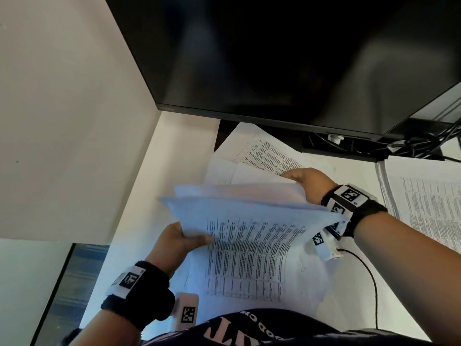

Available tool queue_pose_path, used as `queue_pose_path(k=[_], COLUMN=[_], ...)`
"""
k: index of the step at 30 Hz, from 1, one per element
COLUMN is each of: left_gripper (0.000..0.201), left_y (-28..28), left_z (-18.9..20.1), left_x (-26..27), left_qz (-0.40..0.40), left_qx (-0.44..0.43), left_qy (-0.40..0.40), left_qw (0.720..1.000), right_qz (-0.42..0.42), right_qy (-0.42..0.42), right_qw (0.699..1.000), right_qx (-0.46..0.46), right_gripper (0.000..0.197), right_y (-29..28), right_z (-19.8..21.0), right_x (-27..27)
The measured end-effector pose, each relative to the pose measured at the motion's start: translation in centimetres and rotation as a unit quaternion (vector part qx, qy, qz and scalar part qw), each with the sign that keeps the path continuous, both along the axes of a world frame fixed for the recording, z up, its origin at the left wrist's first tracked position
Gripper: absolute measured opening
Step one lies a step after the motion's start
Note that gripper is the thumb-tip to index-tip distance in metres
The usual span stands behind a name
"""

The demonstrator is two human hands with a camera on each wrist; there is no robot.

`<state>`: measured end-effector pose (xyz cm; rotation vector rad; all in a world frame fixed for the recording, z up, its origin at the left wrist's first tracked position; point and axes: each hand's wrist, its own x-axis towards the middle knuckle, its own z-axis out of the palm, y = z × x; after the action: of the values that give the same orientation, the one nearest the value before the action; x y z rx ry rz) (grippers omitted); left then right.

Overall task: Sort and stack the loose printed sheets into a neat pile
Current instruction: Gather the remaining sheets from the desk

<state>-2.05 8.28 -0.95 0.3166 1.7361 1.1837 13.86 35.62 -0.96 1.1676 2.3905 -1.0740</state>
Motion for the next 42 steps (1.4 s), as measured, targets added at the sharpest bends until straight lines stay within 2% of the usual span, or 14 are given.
queue_pose_path(k=[6,9,11,13,15,20,22,24,26,28,31,35,39,42], left_gripper=[0.113,0.092,0.047,0.029,0.041,0.077,0.061,0.029,0.01,0.006,0.024,0.028,0.03,0.043], left_y=[2.6,4.0,4.8,5.3,5.5,6.2,6.6,6.9,6.9,6.6,6.0,6.0,6.4,6.6], left_z=[1.9,2.1,1.7,0.9,0.2,-0.6,-0.7,-0.6,-0.7,-0.9,-1.1,-0.8,-0.3,-0.8], left_x=[-1.6,-1.4,-0.8,-0.2,0.1,0.6,0.5,0.3,0.0,-0.4,-0.8,-0.5,0.8,1.3], left_qz=[-0.062,-0.059,-0.059,-0.03,0.014,-0.017,-0.062,-0.094,-0.094,-0.077,-0.047,-0.022,-0.064,-0.118], left_qx=[0.095,0.098,0.074,0.048,0.055,0.081,0.05,0.021,0.008,0.013,0.026,0.036,0.032,0.009], left_qy=[0.15,0.162,0.212,0.278,0.281,0.167,0.182,0.218,0.23,0.206,0.154,0.108,0.052,0.036], left_qw=[0.982,0.98,0.973,0.959,0.958,0.983,0.98,0.971,0.969,0.975,0.987,0.993,0.996,0.992], right_qz=[-0.073,-0.052,-0.071,-0.087,-0.093,-0.157,-0.175,-0.225,-0.298,-0.374,-0.417,-0.371,-0.268,-0.3], right_qy=[0.093,0.11,0.152,0.184,0.207,0.254,0.271,0.28,0.263,0.261,0.309,0.297,0.235,0.28], right_qw=[0.99,0.988,0.983,0.978,0.974,0.953,0.944,0.931,0.916,0.881,0.819,0.841,0.907,0.878], right_qx=[0.07,0.095,0.077,0.049,0.024,-0.045,-0.066,-0.06,-0.052,-0.129,-0.244,-0.257,-0.226,-0.245], right_gripper=[0.033,0.008,0.01,0.022,0.036,0.024,0.018,0.005,0.025,0.046,0.065,0.077,0.052,0.061], right_y=[1.5,1.5,1.4,0.9,0.6,-0.9,-1.4,-1.4,-1.3,-1.7,-3.5,-5.7,-7.6,-7.7], right_z=[2.7,4.3,5.0,5.5,5.1,5.1,5.2,5.2,4.6,3.4,1.7,0.1,0.9,1.3], right_x=[3.7,4.7,5.0,5.4,5.8,5.9,5.8,6.2,7.2,8.6,9.7,9.6,7.9,6.6])
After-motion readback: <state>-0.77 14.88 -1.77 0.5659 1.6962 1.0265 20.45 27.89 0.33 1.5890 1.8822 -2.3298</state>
